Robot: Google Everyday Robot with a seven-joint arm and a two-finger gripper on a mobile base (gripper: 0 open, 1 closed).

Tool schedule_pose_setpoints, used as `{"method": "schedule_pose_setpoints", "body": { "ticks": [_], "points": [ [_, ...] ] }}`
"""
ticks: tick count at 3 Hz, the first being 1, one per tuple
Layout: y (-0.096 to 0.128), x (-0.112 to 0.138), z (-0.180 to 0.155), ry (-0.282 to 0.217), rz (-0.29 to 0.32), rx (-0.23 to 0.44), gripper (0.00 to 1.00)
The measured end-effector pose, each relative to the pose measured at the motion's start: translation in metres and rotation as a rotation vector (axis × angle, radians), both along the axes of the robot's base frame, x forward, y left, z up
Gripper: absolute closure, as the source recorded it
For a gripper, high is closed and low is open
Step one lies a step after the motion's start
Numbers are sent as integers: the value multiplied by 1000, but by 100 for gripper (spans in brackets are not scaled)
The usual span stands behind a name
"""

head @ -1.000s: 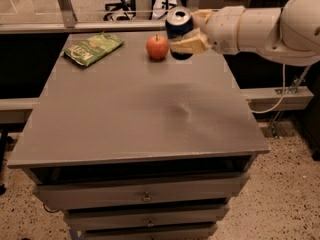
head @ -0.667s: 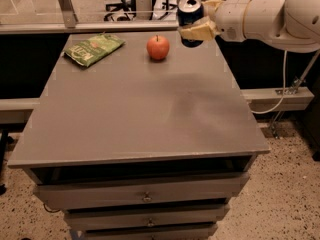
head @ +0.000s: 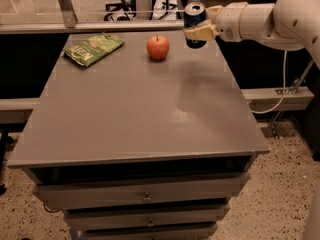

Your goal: Move pepsi can near apple

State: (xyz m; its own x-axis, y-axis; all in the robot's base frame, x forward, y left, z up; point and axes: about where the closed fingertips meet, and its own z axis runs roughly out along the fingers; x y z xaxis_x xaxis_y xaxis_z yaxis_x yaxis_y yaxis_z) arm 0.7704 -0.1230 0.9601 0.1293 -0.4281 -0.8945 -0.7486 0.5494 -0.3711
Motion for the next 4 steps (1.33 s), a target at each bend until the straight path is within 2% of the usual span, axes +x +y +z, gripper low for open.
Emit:
{"method": "schedule_pose_setpoints", "body": {
  "ticks": [2,3,4],
  "points": [
    [6,29,-39,78,12,43,100],
    [11,37,-52,106,28,92,82],
    [18,44,-57,119,43,140,58]
  ]
}}
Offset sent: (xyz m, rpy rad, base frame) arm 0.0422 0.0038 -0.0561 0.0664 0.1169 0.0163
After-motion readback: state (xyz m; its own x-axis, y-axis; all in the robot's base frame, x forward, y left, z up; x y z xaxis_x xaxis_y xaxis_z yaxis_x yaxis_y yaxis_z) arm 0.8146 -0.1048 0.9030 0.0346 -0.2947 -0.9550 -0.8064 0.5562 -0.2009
